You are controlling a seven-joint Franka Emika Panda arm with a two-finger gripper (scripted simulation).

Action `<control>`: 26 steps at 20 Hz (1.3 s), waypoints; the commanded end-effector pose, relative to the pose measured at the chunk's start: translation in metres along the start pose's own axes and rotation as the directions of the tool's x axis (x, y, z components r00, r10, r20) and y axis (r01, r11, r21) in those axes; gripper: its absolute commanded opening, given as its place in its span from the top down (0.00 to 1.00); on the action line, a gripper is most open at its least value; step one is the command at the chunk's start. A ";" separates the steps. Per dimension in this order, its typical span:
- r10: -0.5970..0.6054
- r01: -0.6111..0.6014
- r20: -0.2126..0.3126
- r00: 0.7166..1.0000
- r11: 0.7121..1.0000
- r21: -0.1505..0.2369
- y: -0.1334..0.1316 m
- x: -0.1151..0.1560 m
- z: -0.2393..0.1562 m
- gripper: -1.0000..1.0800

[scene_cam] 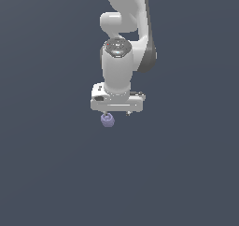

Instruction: Pick up the object and move it to a goal position.

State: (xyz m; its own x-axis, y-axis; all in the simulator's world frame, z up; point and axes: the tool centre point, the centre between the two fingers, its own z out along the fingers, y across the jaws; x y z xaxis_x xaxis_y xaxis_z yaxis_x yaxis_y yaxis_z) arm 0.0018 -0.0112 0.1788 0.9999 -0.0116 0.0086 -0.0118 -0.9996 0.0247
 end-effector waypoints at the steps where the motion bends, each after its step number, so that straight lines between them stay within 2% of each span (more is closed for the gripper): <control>1: 0.000 0.000 0.000 1.000 1.000 0.000 0.000 0.000 0.000 0.04; 11: -0.010 0.010 -0.015 1.000 1.000 -0.007 0.019 0.001 -0.013 0.04; 17: -0.017 0.017 -0.014 1.000 1.000 -0.007 0.019 0.000 -0.012 0.04; 26: -0.101 0.101 -0.011 0.995 0.995 -0.007 0.023 -0.003 -0.003 0.04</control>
State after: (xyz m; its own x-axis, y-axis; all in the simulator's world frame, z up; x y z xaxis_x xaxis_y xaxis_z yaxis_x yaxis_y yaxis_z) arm -0.0010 -0.0329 0.1846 0.9973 0.0711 0.0183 0.0705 -0.9970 0.0324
